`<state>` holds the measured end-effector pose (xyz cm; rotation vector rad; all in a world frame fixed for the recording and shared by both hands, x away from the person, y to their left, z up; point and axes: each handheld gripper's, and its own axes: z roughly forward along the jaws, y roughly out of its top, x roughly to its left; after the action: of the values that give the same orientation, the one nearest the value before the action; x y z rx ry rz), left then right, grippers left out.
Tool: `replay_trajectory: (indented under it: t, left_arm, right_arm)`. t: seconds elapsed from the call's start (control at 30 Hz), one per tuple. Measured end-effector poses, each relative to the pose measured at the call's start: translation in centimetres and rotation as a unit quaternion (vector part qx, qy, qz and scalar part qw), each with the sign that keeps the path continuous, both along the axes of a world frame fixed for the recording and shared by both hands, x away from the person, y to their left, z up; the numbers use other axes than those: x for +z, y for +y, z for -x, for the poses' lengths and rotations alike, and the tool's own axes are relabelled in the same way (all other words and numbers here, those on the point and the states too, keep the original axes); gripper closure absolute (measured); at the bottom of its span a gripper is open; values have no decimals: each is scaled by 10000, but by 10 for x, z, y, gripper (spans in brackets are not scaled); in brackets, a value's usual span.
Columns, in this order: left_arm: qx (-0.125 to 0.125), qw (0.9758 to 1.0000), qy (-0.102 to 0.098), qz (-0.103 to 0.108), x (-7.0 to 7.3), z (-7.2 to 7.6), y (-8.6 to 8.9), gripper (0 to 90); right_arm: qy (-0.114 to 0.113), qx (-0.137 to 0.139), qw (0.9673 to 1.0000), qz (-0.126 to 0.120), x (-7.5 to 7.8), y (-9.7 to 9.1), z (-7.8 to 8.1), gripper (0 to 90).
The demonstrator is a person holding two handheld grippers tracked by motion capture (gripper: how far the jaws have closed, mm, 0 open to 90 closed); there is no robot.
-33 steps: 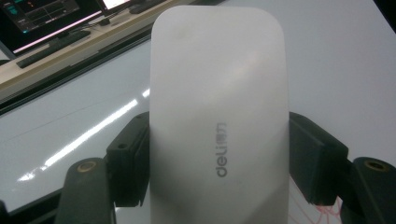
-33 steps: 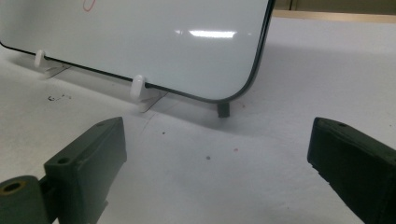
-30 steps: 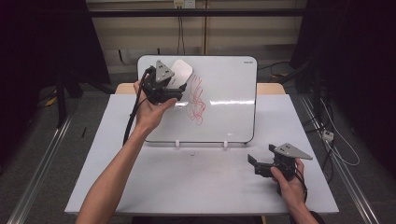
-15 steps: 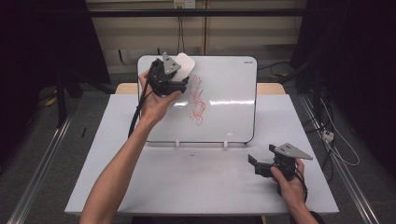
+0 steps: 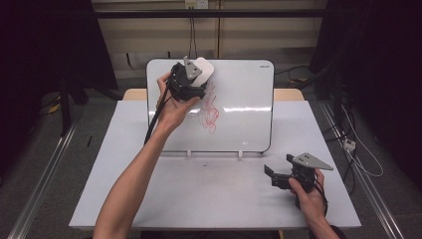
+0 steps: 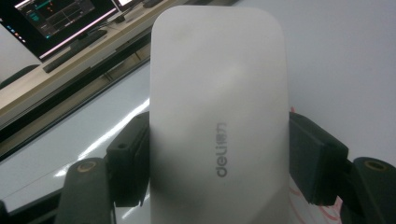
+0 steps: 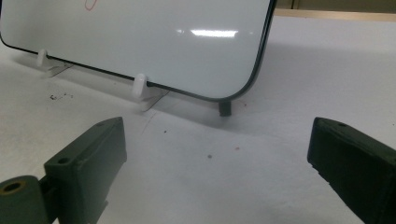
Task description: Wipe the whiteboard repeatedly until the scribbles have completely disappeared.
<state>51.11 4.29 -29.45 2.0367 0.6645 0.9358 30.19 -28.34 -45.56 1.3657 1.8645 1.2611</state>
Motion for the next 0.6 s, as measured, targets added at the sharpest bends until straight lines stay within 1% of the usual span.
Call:
replay_trajectory:
  t: [0.1, 0.13, 0.2, 0.23, 0.3, 0.43, 0.53, 0.6]
  left_arm:
    - [61, 9998, -49, -197, -5, -1, -4, 312]
    - [72, 9995, -107, -292, -7, -1, -5, 312]
    - [119, 9994, -151, -291, -8, -2, -6, 311]
    - [123, 9992, -150, -337, -8, -1, -7, 311]
    - [112, 9994, -154, -279, -8, -1, -6, 311]
    - [146, 9993, -176, -302, -9, 0, -7, 311]
    - [198, 9994, -183, -195, -10, 0, -8, 311]
    - [228, 9993, -203, -199, -12, 0, -9, 311]
  right_arm:
    - [9, 13, 10000, -10, 0, 0, 0, 46]
    - [8, 18, 10000, -3, 0, 0, 0, 45]
    - [4, 19, 10000, -7, 0, 0, 0, 46]
    - [5, 17, 10000, -6, 0, 0, 0, 46]
    - [5, 18, 10000, -10, 0, 0, 0, 46]
    - [1, 20, 10000, 3, 0, 0, 0, 46]
    - [6, 19, 10000, 5, 0, 1, 0, 46]
    - [17, 9, 10000, 9, 0, 1, 0, 45]
